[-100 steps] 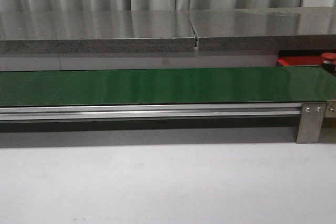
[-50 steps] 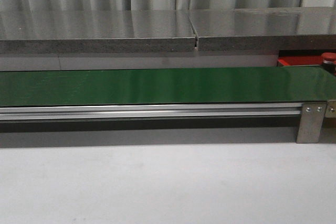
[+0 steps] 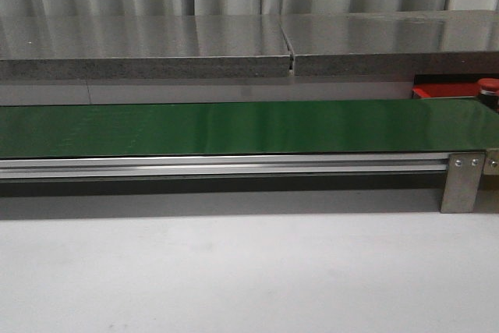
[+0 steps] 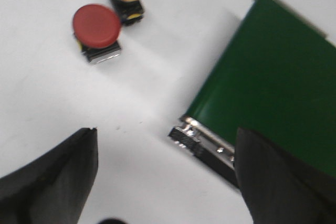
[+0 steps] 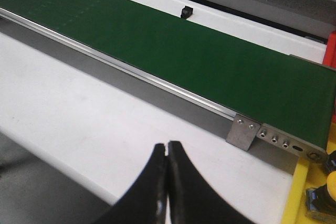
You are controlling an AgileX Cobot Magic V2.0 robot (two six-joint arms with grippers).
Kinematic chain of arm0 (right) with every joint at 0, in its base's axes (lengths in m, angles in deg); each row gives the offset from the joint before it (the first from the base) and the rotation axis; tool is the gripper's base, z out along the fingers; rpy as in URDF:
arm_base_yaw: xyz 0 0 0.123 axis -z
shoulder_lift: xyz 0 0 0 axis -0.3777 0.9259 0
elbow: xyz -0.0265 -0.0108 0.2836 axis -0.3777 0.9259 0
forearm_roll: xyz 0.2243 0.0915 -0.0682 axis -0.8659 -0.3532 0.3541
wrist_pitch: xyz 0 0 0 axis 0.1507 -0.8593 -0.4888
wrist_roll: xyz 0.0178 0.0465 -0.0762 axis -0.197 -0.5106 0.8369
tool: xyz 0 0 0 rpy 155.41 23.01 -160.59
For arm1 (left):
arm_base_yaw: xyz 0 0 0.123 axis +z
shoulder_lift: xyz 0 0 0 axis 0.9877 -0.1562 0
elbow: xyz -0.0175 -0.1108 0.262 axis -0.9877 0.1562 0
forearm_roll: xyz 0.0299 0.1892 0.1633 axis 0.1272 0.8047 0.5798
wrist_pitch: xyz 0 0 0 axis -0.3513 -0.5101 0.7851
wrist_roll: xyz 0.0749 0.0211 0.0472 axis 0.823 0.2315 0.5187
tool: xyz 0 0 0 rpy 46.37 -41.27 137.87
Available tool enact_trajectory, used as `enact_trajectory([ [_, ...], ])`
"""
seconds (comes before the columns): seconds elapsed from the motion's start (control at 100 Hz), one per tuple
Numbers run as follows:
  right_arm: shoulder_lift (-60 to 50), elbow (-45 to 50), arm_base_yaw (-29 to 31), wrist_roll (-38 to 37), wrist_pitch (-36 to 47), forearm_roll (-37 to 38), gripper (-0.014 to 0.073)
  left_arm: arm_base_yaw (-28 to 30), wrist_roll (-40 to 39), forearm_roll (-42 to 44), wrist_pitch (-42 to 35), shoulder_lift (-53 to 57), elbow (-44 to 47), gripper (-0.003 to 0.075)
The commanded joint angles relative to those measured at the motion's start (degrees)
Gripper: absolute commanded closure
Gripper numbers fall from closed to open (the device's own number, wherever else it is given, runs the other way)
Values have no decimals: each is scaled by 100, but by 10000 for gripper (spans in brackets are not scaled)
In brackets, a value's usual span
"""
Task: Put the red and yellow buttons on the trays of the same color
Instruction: 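Move the left gripper to the pile and grasp a red button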
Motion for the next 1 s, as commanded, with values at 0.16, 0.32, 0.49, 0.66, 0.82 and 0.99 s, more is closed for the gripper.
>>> enact_trajectory([
  [0.16, 39, -149, -2, 61, 385, -44, 662, 38, -855, 861, 107, -612, -647, 185],
  [0.32, 39, -149, -2, 61, 385, -44, 662, 38, -866, 861, 141, -1180, -1046, 185],
  [0.49, 39, -149, -2, 61, 385, -44, 662, 38, -866, 861, 141, -1759, -1589, 185],
  [0.66, 39, -149, -2, 61, 385, -44, 662, 38, -866, 836, 119, -2266, -2068, 187],
  [0.82, 39, -149, -2, 61, 385, -44, 662, 38, -866, 772, 119, -2546, -2409, 196],
  [0.99, 39, -149, -2, 61, 385, -44, 662, 18, -866, 736, 16, -2629, -2511, 276],
])
